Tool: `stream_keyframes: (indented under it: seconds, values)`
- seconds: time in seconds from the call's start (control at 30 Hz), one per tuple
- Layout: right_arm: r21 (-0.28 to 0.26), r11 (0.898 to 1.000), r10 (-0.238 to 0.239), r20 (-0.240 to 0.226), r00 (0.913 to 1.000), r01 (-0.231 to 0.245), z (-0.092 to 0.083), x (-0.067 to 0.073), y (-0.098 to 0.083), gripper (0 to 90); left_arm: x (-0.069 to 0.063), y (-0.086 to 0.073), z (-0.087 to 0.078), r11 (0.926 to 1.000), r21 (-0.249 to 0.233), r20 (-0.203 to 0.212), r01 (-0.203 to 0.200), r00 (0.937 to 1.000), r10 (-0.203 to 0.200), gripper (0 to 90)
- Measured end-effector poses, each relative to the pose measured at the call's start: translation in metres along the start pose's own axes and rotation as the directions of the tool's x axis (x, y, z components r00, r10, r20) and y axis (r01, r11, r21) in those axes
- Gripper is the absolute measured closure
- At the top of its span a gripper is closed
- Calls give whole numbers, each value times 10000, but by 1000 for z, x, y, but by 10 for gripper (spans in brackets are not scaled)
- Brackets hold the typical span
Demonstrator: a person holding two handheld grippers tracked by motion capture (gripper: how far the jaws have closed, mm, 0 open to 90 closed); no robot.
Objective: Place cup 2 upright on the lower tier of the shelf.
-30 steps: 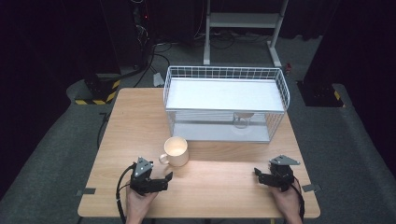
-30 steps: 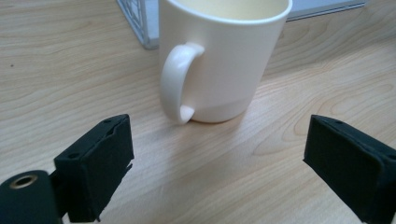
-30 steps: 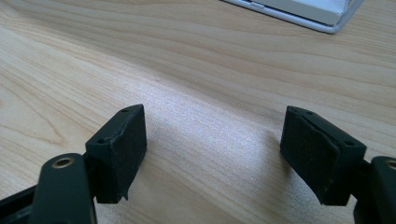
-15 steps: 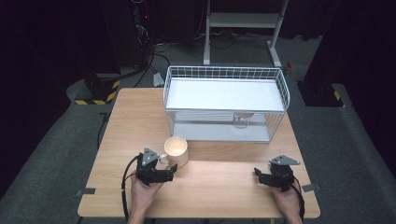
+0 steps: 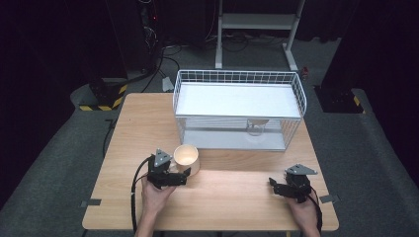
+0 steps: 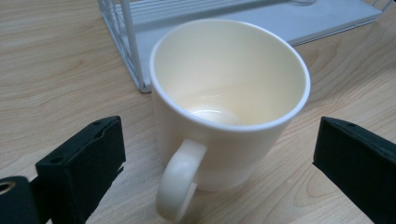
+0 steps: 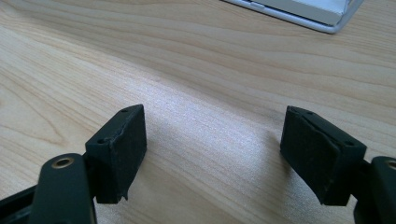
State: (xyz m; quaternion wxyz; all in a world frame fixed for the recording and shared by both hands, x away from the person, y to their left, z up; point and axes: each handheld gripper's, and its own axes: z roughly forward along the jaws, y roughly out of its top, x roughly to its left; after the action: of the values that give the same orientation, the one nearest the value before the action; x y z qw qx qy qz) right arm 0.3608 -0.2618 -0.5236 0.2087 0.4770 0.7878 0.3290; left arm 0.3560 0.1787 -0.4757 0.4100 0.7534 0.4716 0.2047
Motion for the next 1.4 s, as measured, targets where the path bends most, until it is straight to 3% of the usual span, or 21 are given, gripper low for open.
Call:
stream_keyframes:
  seconds: [0.37,0.87,1.0,1.13,1.4]
  values:
    - [-11,10000,-23,9,10000,23,0,1,0,229,-3,9,11,9996,55,-22,-284,9996,284,27]
    - [-3,10000,-37,-1,10000,37,0,1,0,229,-6,16,25,9994,143,126,-324,9994,322,28]
    - [-9,10000,-64,-3,10000,64,0,0,0,229,-7,17,30,9976,376,-24,-581,9983,582,24]
    - [-5,10000,-60,3,10000,60,-1,1,-1,229,-6,17,32,9983,426,-21,-398,9992,399,37]
    - [-3,10000,-56,6,10000,56,-1,1,-1,229,-6,17,36,9976,569,-128,-397,9991,404,66]
